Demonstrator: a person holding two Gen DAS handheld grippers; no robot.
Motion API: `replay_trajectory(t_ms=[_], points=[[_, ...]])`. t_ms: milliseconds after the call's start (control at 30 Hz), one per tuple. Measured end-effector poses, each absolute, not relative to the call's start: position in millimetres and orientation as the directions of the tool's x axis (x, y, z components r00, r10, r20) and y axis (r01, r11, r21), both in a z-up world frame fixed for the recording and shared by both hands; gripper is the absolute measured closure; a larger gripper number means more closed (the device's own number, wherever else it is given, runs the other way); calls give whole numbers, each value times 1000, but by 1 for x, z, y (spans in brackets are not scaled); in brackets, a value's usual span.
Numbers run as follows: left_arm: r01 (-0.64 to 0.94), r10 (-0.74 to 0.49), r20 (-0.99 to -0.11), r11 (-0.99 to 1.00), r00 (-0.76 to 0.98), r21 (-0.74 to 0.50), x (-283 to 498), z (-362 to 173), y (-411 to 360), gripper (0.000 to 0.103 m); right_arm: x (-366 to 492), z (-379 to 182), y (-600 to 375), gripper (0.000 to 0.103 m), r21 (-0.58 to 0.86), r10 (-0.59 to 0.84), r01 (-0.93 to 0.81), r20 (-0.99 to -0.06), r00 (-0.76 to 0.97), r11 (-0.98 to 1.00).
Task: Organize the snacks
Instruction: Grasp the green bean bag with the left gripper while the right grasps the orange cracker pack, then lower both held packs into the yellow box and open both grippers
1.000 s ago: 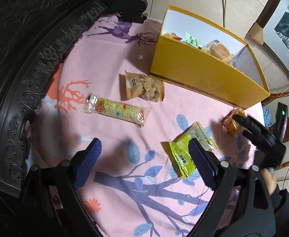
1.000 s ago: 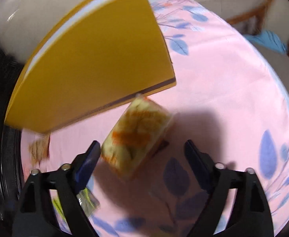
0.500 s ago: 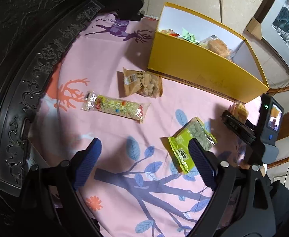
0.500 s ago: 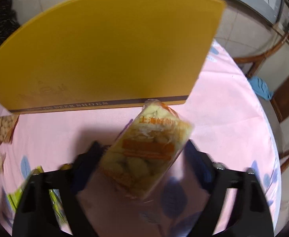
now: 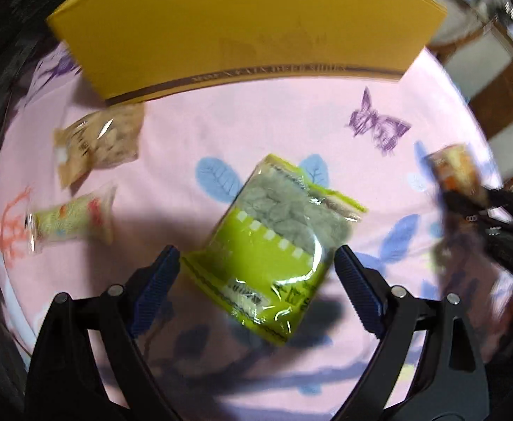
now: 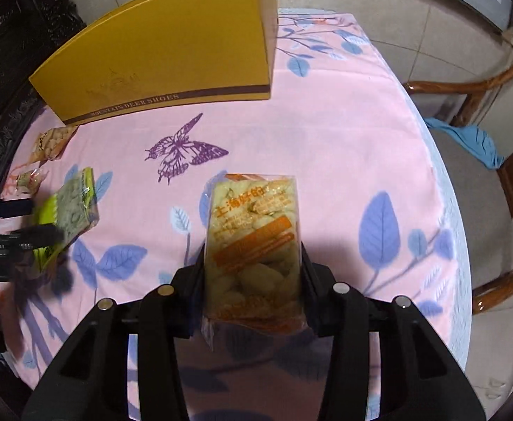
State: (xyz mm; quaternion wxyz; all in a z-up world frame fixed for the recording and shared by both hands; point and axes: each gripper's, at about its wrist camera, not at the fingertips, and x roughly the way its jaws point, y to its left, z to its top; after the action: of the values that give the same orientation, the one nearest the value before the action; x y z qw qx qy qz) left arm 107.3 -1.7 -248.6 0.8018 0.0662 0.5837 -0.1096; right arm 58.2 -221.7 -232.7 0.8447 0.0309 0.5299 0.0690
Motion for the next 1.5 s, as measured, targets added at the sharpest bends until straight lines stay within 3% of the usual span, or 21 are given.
replay_trajectory(t_ms=[67, 167, 267, 467, 900, 1133, 1500], points=[[274, -129, -955, 960, 265, -54, 111, -259, -4, 10, 55, -232, -215, 57, 133, 151, -72, -892, 426, 989], [329, -99, -943, 944, 317, 12, 106, -262, -13, 9, 58, -233, -219, 56, 136, 151, -65, -890, 430, 989], [328, -114, -934, 945, 339, 3, 104, -263, -10, 10, 59, -234, -221, 56, 139, 152, -63, -888, 433, 988], [288, -148, -921, 957, 360, -42, 91, -255, -2, 26, 60, -234, -222, 57, 112, 137, -83, -886, 444, 990], [236, -178, -910, 967, 374, -92, 53, -213, 7, 31, 56, -217, -218, 57, 133, 167, -104, -871, 463, 986], [151, -132, -874, 986, 467, -69, 84, -153, 2, 31, 66, -173, -195, 57, 128, 202, -175, -825, 527, 976], [42, -87, -782, 996, 618, -77, 190, -50, 6, 30, 161, -50, -153, 57, 140, 257, -223, -680, 686, 965]])
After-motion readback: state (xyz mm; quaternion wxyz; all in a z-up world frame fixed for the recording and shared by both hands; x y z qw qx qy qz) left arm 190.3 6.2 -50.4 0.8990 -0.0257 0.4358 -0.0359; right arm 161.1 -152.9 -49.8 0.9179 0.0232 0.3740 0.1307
